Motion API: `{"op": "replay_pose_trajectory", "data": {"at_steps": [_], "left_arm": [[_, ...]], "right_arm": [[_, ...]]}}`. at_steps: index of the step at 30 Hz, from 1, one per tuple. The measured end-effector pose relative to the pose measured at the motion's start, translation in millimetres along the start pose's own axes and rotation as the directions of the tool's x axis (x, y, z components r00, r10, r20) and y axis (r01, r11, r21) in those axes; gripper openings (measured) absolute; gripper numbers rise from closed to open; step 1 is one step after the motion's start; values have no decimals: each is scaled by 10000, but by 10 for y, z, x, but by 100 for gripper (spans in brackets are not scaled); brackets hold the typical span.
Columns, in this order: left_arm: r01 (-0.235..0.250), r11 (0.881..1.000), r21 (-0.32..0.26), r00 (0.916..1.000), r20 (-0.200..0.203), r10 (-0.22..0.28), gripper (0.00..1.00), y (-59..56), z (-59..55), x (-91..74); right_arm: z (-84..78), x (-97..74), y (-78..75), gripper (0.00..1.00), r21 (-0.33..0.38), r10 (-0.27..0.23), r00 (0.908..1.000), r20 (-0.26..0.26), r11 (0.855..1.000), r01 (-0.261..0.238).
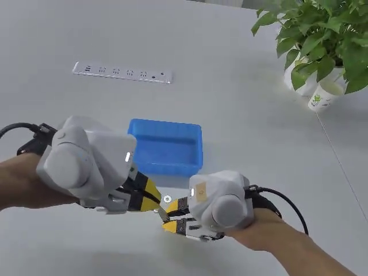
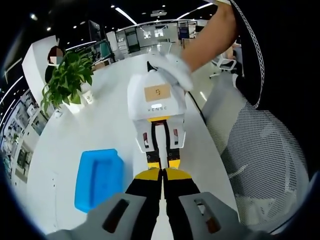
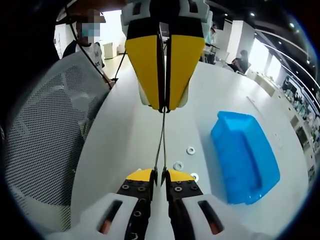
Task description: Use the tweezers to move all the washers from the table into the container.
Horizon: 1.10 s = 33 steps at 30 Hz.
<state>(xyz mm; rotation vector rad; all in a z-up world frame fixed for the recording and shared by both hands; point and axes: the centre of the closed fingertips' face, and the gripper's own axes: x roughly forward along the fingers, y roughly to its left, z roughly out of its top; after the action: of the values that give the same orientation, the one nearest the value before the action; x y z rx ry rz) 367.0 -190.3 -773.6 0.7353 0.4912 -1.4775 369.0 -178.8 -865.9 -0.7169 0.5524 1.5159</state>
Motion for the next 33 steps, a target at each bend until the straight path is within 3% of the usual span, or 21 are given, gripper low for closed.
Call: {"op": "replay_pose_trajectory", "data": {"at_steps": [13, 22, 33], "left_arm": [[165, 9997, 184, 9979, 622, -176, 5, 39, 157, 110], [475, 9988, 71, 9983, 322, -477, 8, 19, 28, 230], [522, 9983, -249, 9969, 601, -507, 6, 19, 32, 273]], "right_arm": [[-45, -50, -1, 10, 251, -85, 9999, 140, 9997, 81], [-50, -56, -2, 11, 316, -128, 9997, 208, 9994, 121], [-52, -56, -7, 11, 458, -156, 9994, 293, 9988, 143]]}}
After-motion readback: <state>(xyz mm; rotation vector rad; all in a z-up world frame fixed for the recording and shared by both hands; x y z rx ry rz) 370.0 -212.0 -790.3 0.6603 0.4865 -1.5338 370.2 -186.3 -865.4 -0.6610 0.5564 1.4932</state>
